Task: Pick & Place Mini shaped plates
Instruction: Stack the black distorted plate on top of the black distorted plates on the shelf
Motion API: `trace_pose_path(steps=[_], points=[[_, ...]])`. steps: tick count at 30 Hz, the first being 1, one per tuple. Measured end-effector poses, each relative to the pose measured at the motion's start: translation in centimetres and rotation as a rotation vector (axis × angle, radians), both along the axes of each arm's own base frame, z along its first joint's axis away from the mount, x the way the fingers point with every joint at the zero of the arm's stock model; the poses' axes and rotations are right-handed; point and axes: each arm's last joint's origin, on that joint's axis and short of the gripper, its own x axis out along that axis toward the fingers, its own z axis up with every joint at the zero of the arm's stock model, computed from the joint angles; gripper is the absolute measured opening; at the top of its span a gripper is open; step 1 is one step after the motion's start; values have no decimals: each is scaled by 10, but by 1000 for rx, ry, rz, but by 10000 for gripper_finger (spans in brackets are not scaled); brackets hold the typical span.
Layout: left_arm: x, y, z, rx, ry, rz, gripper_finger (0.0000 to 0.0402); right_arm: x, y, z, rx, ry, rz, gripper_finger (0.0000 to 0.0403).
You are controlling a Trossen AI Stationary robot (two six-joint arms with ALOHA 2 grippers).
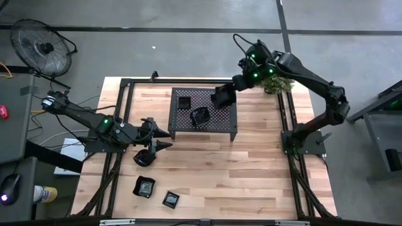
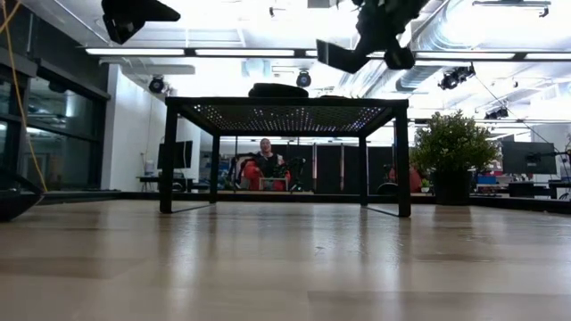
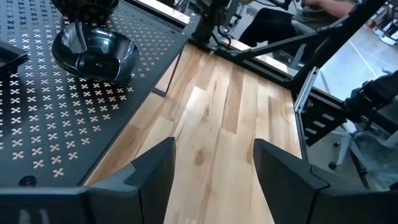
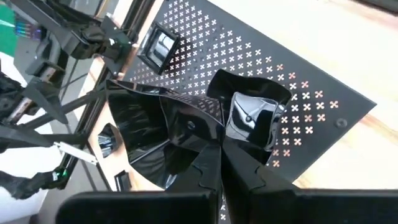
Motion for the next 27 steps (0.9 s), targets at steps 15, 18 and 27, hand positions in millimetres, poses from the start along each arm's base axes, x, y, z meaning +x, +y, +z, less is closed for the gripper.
trace_pose_path(steps=[15,18,27], points=[[0,1,0,-20,-6,36,213,11,-39,-33,66,19,49,0],[0,1,0,-30,-4,40,213,14,-42,-40,74,41,70,0],[-1,1,-2,-46,12,50,213,18,-45,-49,69,61,103,0]])
